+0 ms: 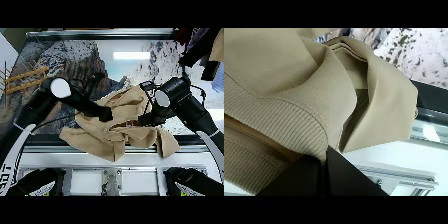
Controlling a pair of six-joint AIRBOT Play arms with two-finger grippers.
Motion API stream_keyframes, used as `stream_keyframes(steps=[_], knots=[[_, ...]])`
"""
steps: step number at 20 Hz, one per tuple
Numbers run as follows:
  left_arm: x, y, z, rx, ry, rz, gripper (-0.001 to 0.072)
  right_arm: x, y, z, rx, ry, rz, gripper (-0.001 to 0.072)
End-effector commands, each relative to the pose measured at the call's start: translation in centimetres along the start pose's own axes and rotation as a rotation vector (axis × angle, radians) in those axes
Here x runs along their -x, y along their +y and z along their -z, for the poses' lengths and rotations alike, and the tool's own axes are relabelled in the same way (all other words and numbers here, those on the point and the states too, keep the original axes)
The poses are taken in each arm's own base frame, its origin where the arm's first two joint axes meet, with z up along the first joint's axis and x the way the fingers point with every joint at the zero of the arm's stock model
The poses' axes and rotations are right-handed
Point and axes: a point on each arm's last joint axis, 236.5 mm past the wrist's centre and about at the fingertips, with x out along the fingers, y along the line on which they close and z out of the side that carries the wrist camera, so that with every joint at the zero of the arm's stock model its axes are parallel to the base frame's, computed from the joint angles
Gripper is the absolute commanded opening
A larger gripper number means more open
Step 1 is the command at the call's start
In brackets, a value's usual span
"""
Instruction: Fold the clothes and pants, and hang the long-sleeved shirts on hangers.
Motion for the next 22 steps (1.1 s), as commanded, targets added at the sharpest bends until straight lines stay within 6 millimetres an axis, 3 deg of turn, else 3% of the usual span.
stream_keyframes(steps=[1,3,6,9,12,14,16,18,22], knots=[[3.9,1.1,-3.2,-0.009,-0.114,-0.021,0.0583,0.0,0.0,0.0,0.001,0.001,0.0,0.002],[5.7,3.4,-4.4,0.017,-0.168,-0.047,0.0583,0.0,0.0,0.0,0.001,0.002,0.0,0.002],[8.7,9.5,-5.1,0.143,-0.238,-0.109,0.0583,0.0,0.0,0.0,0.001,0.003,0.0,0.002],[13.2,19.0,-3.8,0.3,-0.309,-0.308,0.0583,-0.1,0.0,0.0,0.001,0.003,0.0,0.002],[20.0,29.5,-0.8,0.432,-0.405,-0.619,0.0582,-0.1,0.0,0.0,0.001,0.003,0.0,0.002],[25.3,35.0,1.2,0.489,-0.496,-0.809,0.0582,-0.1,0.0,0.0,0.001,0.003,0.0,0.002],[28.7,39.4,2.9,0.55,-0.573,-0.912,0.0582,-0.1,0.0,0.0,0.001,0.003,0.0,0.002],[29.7,43.4,4.7,0.602,-0.589,-0.965,0.0583,-0.1,0.0,0.0,0.001,0.003,0.0,0.002],[28.6,50.7,6.0,0.651,-0.577,-1.007,0.0582,-0.1,0.0,0.0,0.001,0.003,0.0,0.002]])
